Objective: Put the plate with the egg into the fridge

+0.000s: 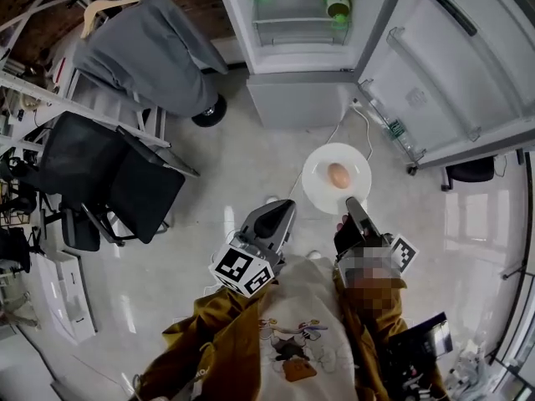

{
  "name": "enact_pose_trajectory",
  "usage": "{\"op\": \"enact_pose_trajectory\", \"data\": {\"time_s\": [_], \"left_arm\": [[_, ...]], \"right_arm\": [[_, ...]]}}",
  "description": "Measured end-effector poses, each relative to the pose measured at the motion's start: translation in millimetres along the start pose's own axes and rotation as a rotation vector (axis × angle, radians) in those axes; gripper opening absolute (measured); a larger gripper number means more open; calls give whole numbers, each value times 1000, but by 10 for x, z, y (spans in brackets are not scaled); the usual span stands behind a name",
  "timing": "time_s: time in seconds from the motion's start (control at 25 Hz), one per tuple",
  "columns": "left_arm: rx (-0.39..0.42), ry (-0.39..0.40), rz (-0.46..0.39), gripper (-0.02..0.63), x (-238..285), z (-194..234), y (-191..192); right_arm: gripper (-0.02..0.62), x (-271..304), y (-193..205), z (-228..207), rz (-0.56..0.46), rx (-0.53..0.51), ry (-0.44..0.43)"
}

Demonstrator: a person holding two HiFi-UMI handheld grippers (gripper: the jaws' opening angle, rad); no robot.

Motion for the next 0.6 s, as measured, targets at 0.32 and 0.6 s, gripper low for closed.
{"op": "enact_pose_trajectory", "data": {"time_s": [0.32,0.6], "left_arm": [[1,32,11,7,122,877,-484],[-20,72,21,8,240,1381,-721]], "right_arm": [[19,1008,124,149,-4,2,24],[19,1500,270,262,-14,2,40]]}}
Point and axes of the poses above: the fingertips, and each gripper's own axes: x forward along the fingers, z to its left, y out of its underside, the point moved 9 cm from there along -x, backward along the fingers, and after that the axes turned 2 degrees about x, right-handed, at the moved point
